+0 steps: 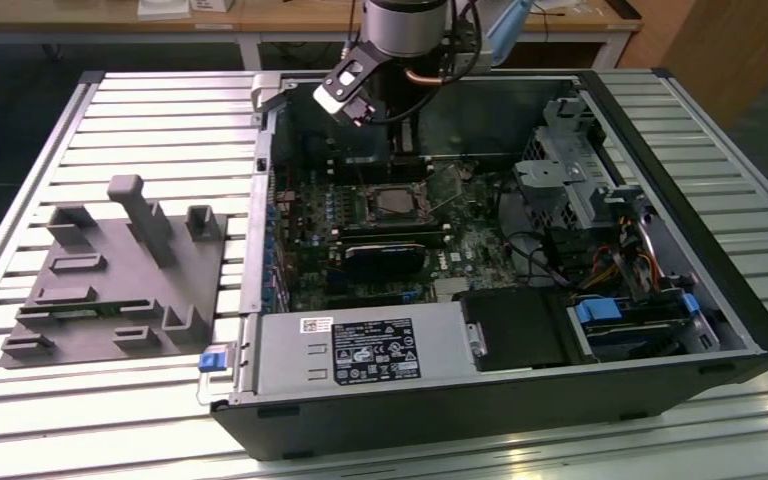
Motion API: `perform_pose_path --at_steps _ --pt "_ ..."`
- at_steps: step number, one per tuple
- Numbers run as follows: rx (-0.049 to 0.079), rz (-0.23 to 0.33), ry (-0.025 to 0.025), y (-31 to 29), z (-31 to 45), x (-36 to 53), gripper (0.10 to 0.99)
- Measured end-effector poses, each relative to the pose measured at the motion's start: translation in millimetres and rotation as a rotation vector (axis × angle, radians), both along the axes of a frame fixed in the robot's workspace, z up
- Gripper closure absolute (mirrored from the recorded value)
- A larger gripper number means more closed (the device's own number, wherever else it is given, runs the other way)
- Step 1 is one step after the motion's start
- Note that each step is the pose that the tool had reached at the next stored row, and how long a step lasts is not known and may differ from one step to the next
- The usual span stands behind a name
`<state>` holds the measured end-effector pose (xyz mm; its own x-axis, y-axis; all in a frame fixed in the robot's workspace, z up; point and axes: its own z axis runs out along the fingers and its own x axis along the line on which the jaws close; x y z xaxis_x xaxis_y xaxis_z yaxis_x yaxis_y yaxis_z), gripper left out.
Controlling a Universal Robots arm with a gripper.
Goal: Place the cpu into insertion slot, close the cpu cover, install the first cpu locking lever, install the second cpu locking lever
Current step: 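Close the cpu cover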
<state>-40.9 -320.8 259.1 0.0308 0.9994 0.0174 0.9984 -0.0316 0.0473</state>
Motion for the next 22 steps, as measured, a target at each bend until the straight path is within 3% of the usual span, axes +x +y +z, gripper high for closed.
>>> perform_pose_path --at_steps 3,7,22 --pt "0.0 0.0 0.0002 0.0 0.1 1.4 0.98" --pt "0.0 0.0 0.0001 0.0 0.1 11.7 0.98" --pt "0.0 0.0 0.0001 0.0 0.1 71.4 0.98"
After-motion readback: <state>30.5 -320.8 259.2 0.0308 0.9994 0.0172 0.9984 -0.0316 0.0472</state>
